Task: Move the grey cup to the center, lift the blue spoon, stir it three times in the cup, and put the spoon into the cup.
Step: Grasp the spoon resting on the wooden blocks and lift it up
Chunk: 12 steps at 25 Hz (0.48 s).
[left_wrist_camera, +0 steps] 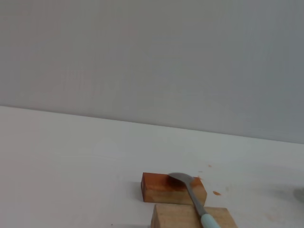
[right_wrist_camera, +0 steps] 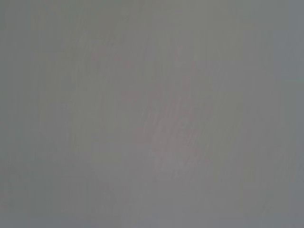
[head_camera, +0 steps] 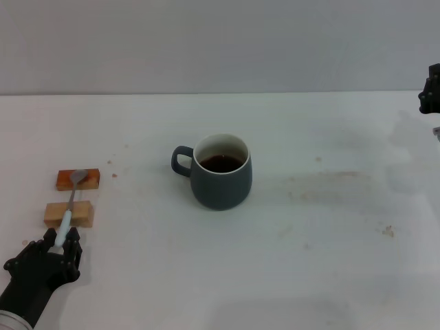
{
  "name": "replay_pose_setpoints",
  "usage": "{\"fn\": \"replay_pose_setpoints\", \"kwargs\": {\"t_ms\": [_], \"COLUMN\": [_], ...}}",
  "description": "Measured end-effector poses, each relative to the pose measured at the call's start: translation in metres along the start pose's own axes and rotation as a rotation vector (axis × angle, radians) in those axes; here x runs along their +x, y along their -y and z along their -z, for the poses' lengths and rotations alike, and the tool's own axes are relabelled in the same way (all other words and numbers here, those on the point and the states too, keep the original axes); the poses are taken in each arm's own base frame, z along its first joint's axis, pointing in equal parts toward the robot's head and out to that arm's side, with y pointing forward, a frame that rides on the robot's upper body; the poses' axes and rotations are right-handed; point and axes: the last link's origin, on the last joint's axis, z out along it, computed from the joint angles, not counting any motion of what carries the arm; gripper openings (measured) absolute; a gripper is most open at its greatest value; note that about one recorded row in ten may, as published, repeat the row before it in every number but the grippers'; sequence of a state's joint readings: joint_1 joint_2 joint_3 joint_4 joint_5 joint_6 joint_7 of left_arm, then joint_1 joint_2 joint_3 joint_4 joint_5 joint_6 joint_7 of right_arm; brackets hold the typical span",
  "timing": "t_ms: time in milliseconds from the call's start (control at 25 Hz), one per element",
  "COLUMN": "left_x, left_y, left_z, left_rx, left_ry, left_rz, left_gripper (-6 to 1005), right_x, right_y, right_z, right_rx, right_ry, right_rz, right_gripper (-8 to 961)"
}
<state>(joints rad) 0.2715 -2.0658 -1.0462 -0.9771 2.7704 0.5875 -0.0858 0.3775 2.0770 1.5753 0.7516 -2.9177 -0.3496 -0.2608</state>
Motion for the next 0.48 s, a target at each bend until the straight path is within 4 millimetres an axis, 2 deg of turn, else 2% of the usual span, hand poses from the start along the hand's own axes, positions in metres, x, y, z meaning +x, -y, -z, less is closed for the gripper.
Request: {"fn": "replay_pose_setpoints", "kwargs": {"t_ms": [480], "left_x": [-0.0007], "left_y": [-0.0014], "left_z": [0.0003], "left_rx": [-0.004], "left_ry": [0.002], "left_rz": [0.000], "left_gripper": [278], "right_x": [0.0002], "right_y": [-0.0004], "right_z": [-0.0009], "right_rx": [-0.004], "right_ry": [-0.008], "right_rz": [0.004], "right_gripper": [-1]}}
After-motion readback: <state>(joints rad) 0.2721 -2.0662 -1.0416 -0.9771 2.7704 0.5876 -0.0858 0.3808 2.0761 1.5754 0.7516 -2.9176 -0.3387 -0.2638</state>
